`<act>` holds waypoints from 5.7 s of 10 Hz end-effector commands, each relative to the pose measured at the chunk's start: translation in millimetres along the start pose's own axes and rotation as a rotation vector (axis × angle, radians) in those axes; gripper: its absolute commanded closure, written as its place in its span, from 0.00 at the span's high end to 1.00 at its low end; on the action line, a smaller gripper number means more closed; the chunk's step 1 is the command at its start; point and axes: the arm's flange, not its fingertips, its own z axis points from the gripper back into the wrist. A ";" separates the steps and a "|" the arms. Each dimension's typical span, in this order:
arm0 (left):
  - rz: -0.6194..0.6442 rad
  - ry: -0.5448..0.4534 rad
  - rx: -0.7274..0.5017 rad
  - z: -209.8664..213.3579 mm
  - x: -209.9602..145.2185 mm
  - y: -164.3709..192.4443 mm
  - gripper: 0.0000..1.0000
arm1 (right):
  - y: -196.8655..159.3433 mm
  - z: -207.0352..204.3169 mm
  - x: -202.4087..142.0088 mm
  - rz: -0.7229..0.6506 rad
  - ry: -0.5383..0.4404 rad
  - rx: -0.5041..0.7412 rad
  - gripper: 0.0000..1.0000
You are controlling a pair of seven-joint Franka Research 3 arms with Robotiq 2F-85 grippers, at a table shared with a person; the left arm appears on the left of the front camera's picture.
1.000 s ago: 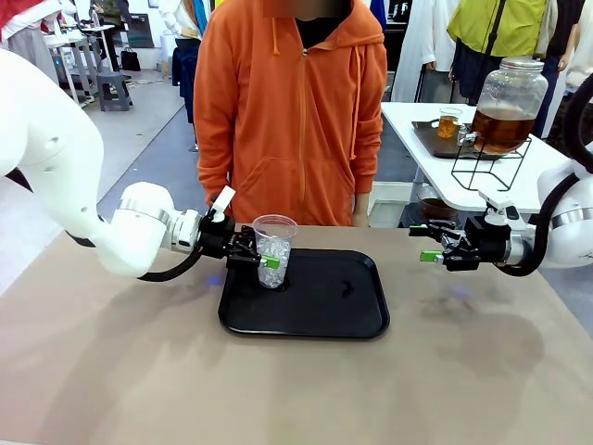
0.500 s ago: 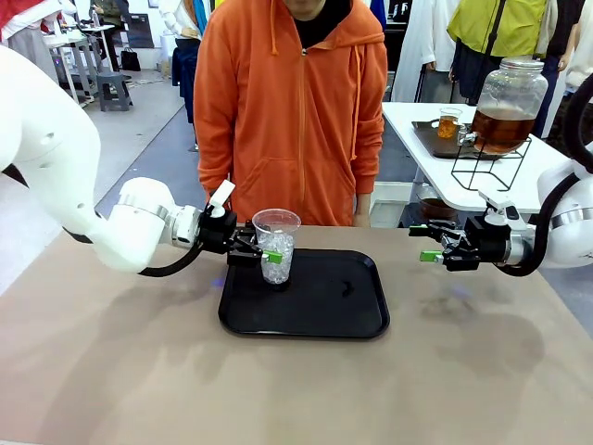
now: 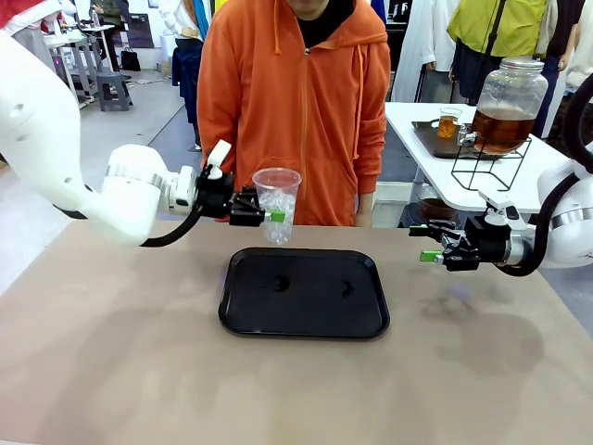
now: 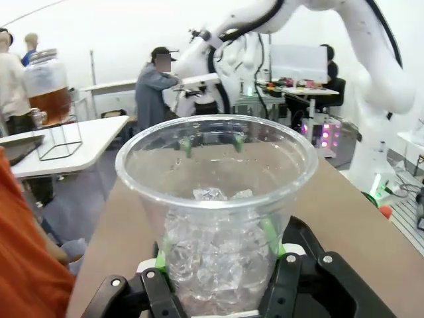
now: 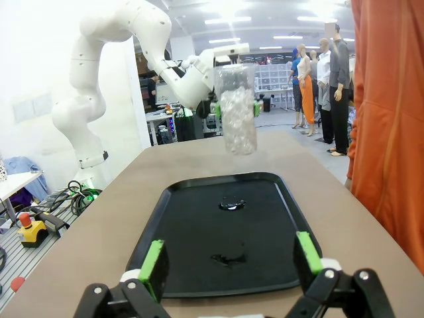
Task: Pour the drink into the iced cup.
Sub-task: Pick up the iced cup indicated by the human and present it to them, then open the gripper to release the iced cup you were holding.
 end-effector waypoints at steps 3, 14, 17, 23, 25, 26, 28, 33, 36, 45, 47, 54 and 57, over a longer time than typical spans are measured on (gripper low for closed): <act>-0.035 0.007 0.101 -8.5 39.1 12.1 0.61 | -0.6 -0.6 2.7 0.006 -0.005 -0.002 1.00; -0.037 0.025 0.085 -2.1 37.9 13.5 0.61 | -0.6 -0.6 2.7 0.006 -0.005 -0.002 1.00; -0.037 0.025 0.085 -2.1 37.9 13.5 0.61 | -0.6 -0.6 2.7 0.006 -0.005 -0.002 1.00; -0.037 0.025 0.085 -2.1 37.9 13.5 0.61 | -0.6 -0.6 2.7 0.006 -0.005 -0.002 1.00; -0.037 0.025 0.085 -2.1 37.9 13.5 0.61 | -0.6 -0.6 2.7 0.006 -0.005 -0.002 1.00; -0.037 0.025 0.085 -2.1 37.9 13.5 0.61 | -0.6 -0.6 2.7 0.006 -0.005 -0.002 1.00; -0.037 0.025 0.085 -2.1 37.9 13.5 0.61 | -0.6 -0.6 2.7 0.006 -0.005 -0.002 1.00; -0.037 0.025 0.085 -2.1 37.9 13.5 0.61 | -0.6 -0.6 2.7 0.006 -0.005 -0.002 1.00; -0.037 0.025 0.085 -2.1 37.9 13.5 0.61 | -0.6 -0.6 2.7 0.006 -0.005 -0.002 1.00; -0.021 0.020 0.110 22.5 27.9 3.0 1.00 | -0.6 -0.6 2.7 0.006 -0.005 -0.002 1.00; -0.018 0.023 0.113 47.2 18.6 -9.4 1.00 | -0.6 -0.6 2.7 0.006 -0.005 -0.002 1.00; -0.022 -0.037 0.197 147.0 -48.7 -69.5 1.00 | -0.6 -0.6 2.7 0.006 -0.005 -0.002 1.00; -0.024 -0.038 0.183 172.8 -75.9 -79.5 1.00 | -0.6 -0.6 2.7 0.006 -0.005 -0.002 1.00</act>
